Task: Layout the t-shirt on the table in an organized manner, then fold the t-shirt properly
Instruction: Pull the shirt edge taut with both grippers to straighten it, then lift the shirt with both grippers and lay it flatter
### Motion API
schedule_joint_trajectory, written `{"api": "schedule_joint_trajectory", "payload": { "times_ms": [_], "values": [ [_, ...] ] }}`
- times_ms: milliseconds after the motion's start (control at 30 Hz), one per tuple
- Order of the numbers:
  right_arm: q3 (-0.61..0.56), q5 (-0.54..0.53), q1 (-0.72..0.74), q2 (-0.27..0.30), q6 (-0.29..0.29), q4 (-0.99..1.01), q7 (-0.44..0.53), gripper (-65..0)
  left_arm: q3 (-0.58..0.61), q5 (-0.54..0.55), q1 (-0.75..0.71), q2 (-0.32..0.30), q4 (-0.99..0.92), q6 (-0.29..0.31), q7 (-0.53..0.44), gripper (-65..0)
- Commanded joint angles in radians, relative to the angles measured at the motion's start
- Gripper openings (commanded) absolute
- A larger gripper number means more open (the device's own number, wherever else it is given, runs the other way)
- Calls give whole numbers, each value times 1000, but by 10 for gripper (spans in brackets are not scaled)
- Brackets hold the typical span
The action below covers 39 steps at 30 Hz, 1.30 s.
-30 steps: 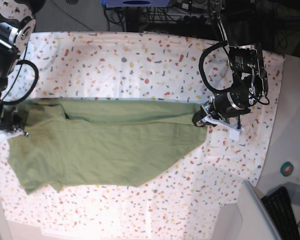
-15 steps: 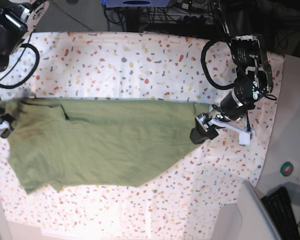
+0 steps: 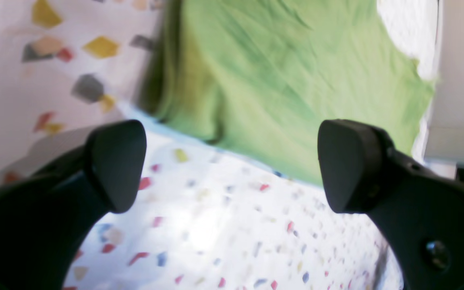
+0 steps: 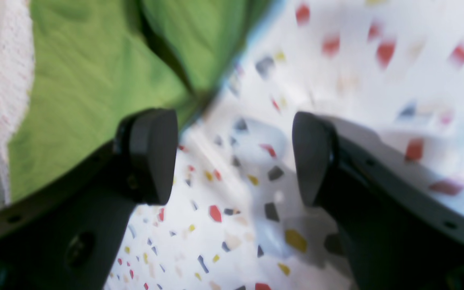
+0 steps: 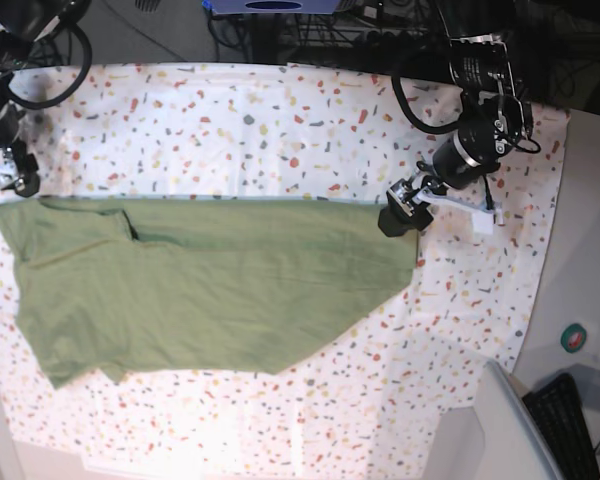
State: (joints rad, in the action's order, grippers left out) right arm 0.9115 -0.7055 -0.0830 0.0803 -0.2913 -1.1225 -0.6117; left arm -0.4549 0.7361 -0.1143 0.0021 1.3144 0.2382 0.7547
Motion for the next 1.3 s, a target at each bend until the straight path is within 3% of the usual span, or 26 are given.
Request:
{"api": "schedule_joint_trajectory", "payload": {
  "times_ms": [0,400,600,700,833,900,1067,1267],
  "values": [
    [2,-19,27,45,-13,19,23,-224,0,17,24,-4,-16,11,-5,0],
    [-2,-18,177,146,-12,330,126,-230,6,9,109,-4,-201,11,-4,0],
    [-2,51,239,167,-12,394,128,-231,6,9,115,-4,-235,11,-4,-344],
    [-1,116,257,164,-12,394,129,-251,6,9,115,-6,-235,11,-4,-472],
    [2,132,262,164,-13,394,131,-476,6,9,117,-7,-246,11,-4,-650],
    [5,134,262,166,-13,394,132,-642,6,9,123,-9,-249,11,-4,-650],
    [5,129,257,172,-13,353,118,-650,6,17,121,-11,-204,11,6,-650],
    [1,136,194,163,-10,115,-46,-650,2,15,77,-11,23,5,105,-650]
  ]
}}
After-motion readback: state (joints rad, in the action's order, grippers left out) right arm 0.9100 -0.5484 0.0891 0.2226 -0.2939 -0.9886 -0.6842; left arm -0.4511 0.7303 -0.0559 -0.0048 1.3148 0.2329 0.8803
